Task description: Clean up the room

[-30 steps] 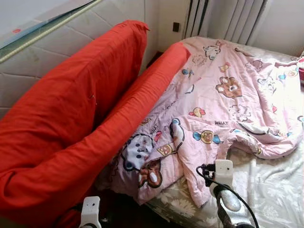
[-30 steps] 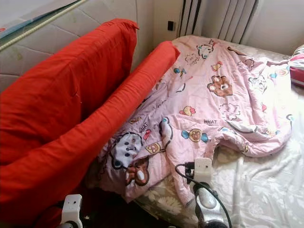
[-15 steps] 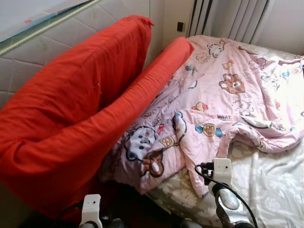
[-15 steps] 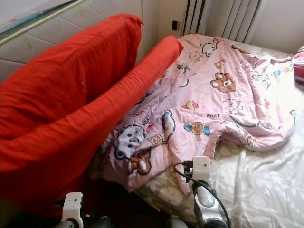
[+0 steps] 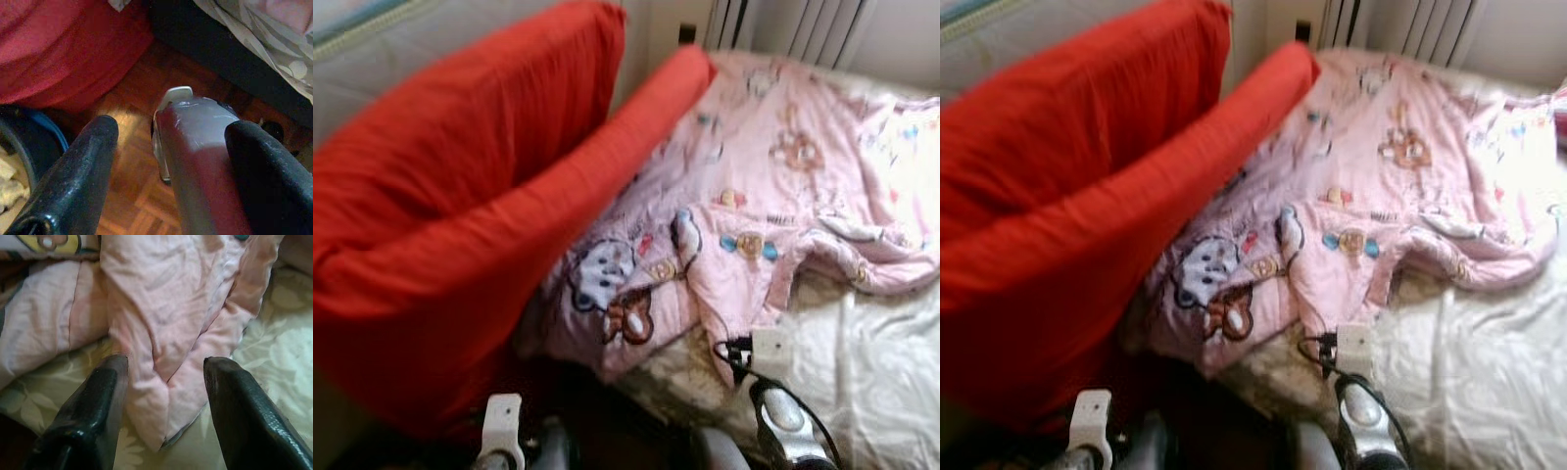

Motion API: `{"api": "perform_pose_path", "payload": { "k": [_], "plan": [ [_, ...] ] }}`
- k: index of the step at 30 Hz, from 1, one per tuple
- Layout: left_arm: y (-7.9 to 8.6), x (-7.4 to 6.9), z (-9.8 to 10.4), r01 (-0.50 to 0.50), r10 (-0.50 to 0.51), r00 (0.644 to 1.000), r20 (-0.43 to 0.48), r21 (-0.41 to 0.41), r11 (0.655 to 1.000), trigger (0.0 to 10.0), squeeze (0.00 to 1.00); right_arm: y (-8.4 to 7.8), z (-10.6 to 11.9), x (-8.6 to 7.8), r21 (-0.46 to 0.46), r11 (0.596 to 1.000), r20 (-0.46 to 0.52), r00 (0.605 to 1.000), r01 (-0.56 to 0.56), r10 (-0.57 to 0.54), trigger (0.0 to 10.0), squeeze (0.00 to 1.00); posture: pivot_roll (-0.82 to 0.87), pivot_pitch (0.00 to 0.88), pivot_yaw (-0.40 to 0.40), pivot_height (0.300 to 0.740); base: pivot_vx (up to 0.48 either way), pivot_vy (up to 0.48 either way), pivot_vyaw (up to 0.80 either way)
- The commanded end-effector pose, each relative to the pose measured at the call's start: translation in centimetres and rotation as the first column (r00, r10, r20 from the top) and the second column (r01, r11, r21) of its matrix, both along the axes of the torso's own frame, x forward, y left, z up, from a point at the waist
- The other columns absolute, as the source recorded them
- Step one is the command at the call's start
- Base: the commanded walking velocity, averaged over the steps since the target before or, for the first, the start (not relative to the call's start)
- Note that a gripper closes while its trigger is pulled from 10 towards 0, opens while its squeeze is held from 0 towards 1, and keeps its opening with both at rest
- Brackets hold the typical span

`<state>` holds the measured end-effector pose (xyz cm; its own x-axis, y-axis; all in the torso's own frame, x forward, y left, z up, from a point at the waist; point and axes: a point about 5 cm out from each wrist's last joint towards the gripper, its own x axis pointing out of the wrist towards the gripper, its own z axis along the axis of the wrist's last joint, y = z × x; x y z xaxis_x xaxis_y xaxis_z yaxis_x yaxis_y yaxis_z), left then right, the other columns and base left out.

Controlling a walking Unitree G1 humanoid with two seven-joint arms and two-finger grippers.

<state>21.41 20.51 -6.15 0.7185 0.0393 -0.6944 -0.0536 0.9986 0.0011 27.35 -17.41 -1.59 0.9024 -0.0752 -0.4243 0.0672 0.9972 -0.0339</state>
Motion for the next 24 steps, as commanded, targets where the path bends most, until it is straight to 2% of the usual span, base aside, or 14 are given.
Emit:
{"api": "perform_pose_path", "payload": {
  "k": [1,12,24],
  "plan": [
    [0.07,-1.44,-0.91,0.003,-0.003,0.998,-0.067,0.001,1.0,10.0,0.0,0.03,-0.44,-0.39,0.002,1.0,-0.029,1.0,0.009,-0.009,10.0,0.0,-0.03,0.164,0.002,0.626,0.0,0.0,0.0],
    [-0.06,-1.29,-0.85,0.014,-0.014,0.998,-0.064,0.003,1.0,10.0,0.0,0.34,-0.34,-0.23,0.016,1.0,-0.023,1.0,0.001,-0.001,10.0,0.0,-0.03,0.17,0.004,0.626,0.0,0.0,0.0],
    [-0.19,-1.03,-0.71,0.021,-0.021,0.998,-0.054,0.004,1.0,10.0,0.0,0.67,-0.15,-0.04,0.012,1.0,-0.01,1.0,-0.025,0.025,10.0,0.0,-0.03,0.172,0.005,0.626,0.283,0.0,0.0]
  ]
}}
